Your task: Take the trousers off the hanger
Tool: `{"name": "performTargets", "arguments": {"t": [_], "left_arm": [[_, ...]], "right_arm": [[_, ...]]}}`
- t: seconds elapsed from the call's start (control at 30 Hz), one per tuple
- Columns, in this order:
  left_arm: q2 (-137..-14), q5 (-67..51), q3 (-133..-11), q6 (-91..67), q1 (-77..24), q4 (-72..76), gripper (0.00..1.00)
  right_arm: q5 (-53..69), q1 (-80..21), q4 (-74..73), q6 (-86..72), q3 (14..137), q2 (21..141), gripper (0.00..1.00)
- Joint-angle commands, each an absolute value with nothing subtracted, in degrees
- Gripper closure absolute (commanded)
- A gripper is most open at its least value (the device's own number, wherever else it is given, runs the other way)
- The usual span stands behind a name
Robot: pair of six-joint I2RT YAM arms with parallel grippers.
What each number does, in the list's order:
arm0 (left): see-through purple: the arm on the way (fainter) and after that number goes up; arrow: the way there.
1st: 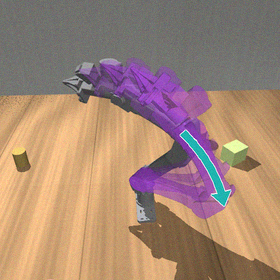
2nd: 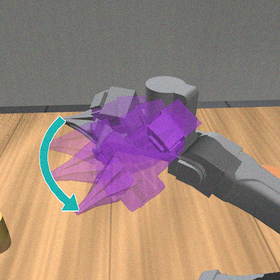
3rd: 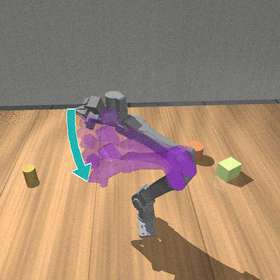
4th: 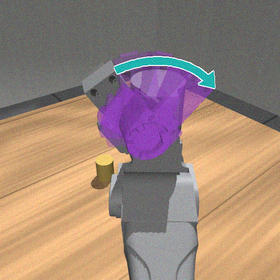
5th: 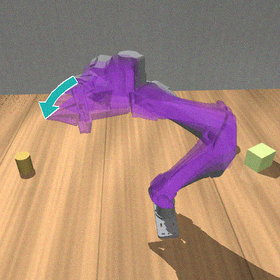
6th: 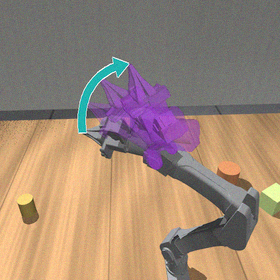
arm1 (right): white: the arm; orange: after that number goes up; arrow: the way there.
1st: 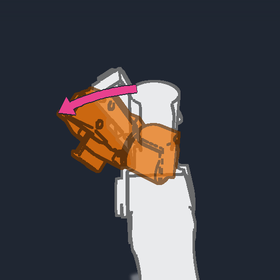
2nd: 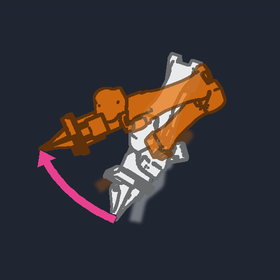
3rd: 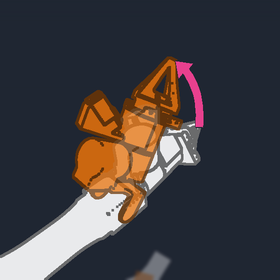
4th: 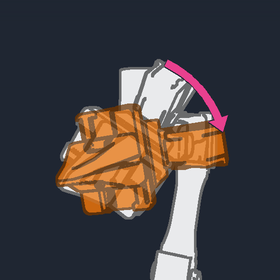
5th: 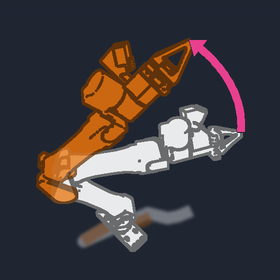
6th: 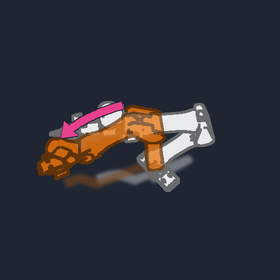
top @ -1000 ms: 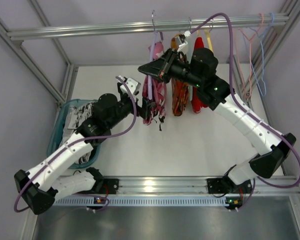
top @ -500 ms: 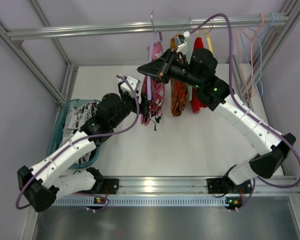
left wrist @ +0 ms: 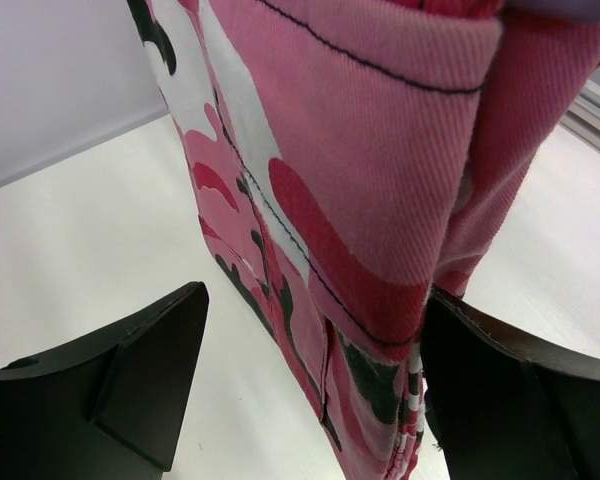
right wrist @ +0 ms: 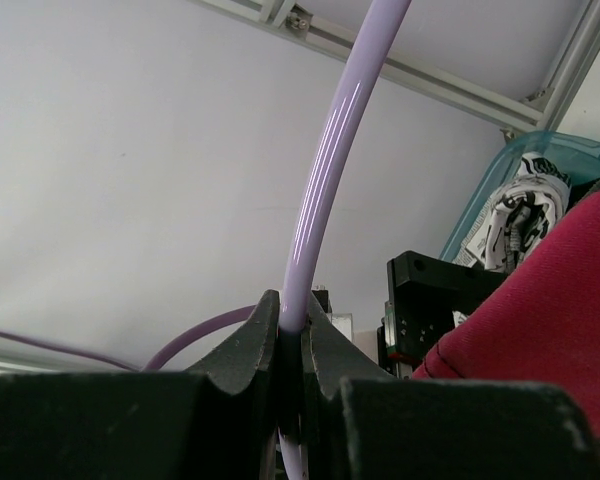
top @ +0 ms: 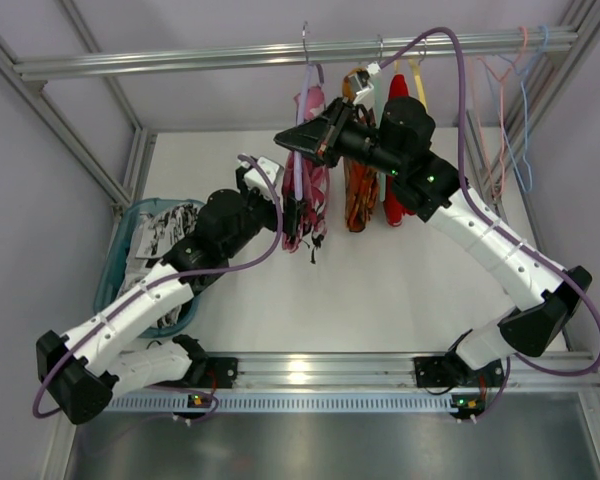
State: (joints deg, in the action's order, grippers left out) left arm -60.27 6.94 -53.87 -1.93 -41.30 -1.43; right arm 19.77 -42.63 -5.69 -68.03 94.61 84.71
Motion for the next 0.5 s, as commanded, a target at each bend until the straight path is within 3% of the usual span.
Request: {"name": "performTargets", "arguments": {"t": [0.0, 0.17, 0.47], "left_arm": [[-60.38, 7.29, -53.26, -1.23, -41.40, 1.05, 0.12], [-59.33, 8.70, -52.12, -0.53, -41.40, 0.36, 0.14], [-57.66, 10.11, -51.59, 1.14, -40.43, -1.23, 0.29]], "right_arm": [[20.74, -42.80, 8.88, -66.44, 100.63, 80.07, 1.00], [21.35, -42.45, 8.70, -66.27, 101.42, 80.16, 1.00], [22.32, -42.10, 8.44, -66.01, 100.99, 79.89, 1.00]]}}
